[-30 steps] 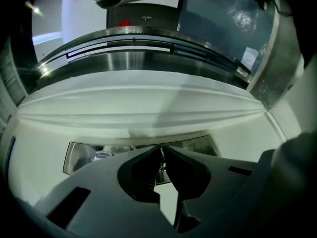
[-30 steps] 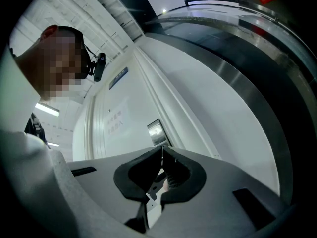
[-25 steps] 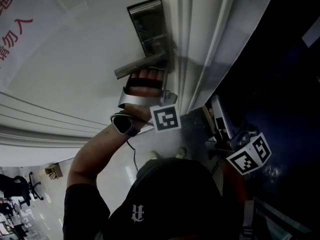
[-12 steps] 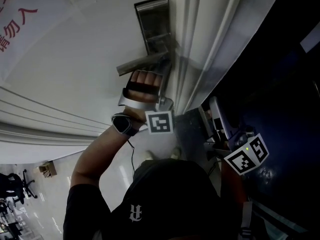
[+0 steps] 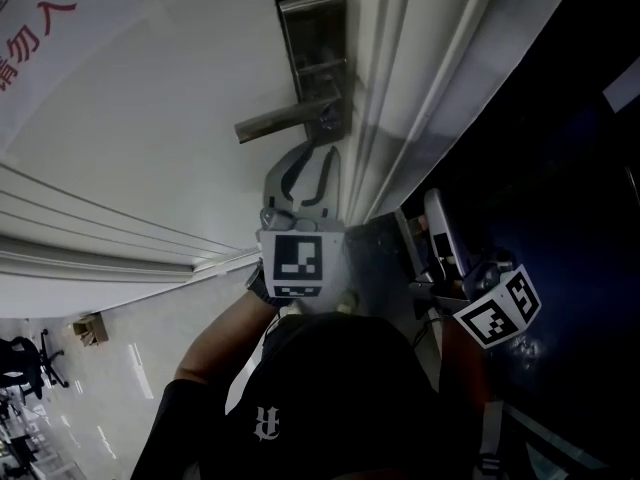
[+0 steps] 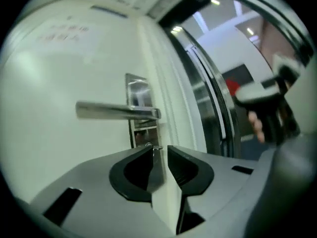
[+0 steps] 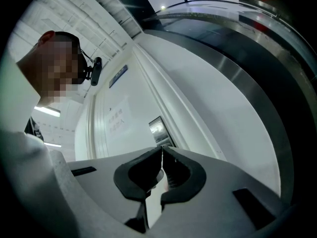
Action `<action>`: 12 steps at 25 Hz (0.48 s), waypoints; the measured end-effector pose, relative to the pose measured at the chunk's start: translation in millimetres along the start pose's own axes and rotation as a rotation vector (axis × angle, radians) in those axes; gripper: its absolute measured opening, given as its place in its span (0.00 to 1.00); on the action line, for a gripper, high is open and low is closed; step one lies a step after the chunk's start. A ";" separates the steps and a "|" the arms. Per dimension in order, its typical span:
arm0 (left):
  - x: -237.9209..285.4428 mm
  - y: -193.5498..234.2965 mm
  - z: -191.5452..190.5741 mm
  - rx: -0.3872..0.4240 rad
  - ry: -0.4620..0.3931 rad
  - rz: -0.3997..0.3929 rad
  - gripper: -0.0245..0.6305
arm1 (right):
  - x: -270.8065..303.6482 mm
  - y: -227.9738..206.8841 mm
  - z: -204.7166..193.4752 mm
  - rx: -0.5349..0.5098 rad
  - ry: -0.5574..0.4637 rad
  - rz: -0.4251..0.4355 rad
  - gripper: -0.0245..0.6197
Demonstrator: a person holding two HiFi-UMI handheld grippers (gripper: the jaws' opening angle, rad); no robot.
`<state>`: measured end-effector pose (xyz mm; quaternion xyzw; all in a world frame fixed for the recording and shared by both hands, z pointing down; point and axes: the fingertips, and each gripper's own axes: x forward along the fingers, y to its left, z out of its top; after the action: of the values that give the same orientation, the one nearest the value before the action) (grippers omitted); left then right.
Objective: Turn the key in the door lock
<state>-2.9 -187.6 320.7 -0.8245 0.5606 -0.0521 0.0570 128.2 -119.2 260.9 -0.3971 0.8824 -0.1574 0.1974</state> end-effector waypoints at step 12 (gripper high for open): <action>24.6 16.4 -13.1 -0.986 -0.089 -0.052 0.15 | -9.3 0.0 1.0 0.015 0.003 -0.001 0.06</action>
<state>-10.9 -216.9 331.7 -0.7683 0.4949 0.2531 -0.3173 134.3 -112.2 262.1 -0.3960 0.8812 -0.1646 0.1991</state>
